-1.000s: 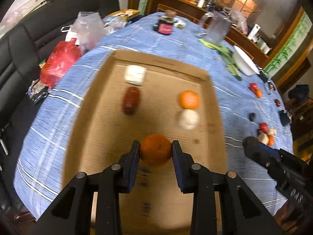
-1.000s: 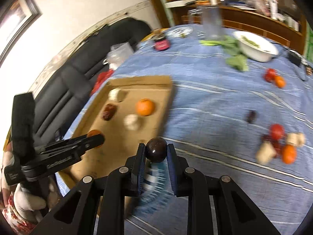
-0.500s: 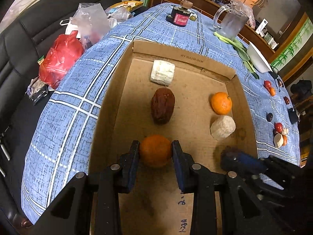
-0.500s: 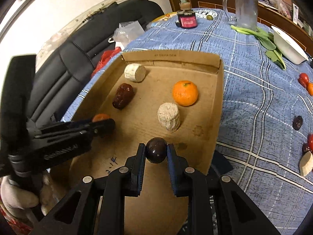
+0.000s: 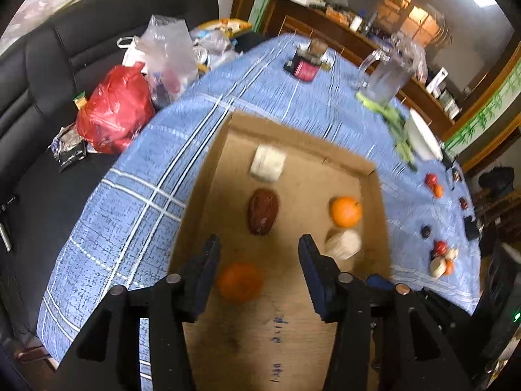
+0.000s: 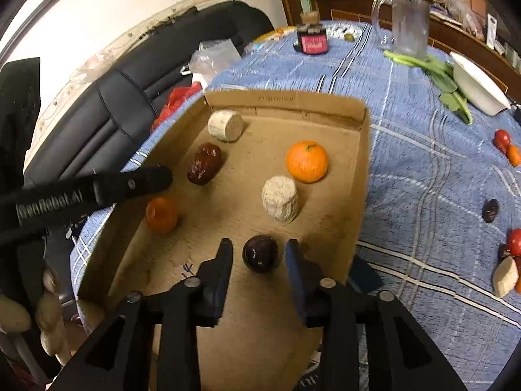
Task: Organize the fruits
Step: 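Release the orange into the box with the left tool while the right tool releases the plum, then move both open tools back over the fruit pile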
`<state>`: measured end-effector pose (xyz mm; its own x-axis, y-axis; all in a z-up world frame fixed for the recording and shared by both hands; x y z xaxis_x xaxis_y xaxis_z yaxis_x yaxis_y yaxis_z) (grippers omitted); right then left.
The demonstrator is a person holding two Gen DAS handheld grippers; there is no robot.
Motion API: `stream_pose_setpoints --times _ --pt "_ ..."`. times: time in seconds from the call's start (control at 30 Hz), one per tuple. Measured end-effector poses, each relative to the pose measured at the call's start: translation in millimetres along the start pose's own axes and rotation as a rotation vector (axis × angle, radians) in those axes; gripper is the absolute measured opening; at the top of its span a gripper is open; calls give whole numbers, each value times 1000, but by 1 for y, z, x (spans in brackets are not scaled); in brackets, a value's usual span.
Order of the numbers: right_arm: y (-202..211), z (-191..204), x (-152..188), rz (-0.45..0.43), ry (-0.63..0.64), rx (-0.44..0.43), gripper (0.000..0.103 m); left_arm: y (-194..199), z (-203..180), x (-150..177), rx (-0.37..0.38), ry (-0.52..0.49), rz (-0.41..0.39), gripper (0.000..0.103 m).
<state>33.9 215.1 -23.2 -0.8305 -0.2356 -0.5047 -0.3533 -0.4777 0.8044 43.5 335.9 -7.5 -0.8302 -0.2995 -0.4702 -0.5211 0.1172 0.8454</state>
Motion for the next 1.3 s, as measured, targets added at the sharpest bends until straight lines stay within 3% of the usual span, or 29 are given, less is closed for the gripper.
stream_pose_setpoints --times 0.13,0.33,0.67,0.87,1.07,1.3 --pt "30 -22 -1 -62 -57 12 40 14 -29 -6 36 -13 -29 51" --pt "77 -92 23 -114 -220 95 44 7 -122 8 154 -115 12 57" --pt "183 -241 125 -192 -557 302 44 -37 -319 107 328 -408 242 56" --pt "238 -294 172 -246 -688 379 50 -26 -405 155 416 -549 267 56" --pt "241 -307 176 -237 -682 360 50 -27 -412 162 403 -540 268 56" --pt "197 -281 154 -153 -560 278 50 -40 -340 135 308 -359 239 56"
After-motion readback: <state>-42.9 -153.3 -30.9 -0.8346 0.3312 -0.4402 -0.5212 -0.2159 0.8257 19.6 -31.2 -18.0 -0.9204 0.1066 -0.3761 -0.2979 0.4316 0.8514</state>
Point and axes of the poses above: each gripper's, at about its wrist camera, not at the fingertips, and y roughly against the way its jaws point, z to its left, x to its underside, the point moved 10 cm from there along -y, roughly the way its jaws point, and after that the axes turned 3 degrees about -y, right-handed, at the moved point
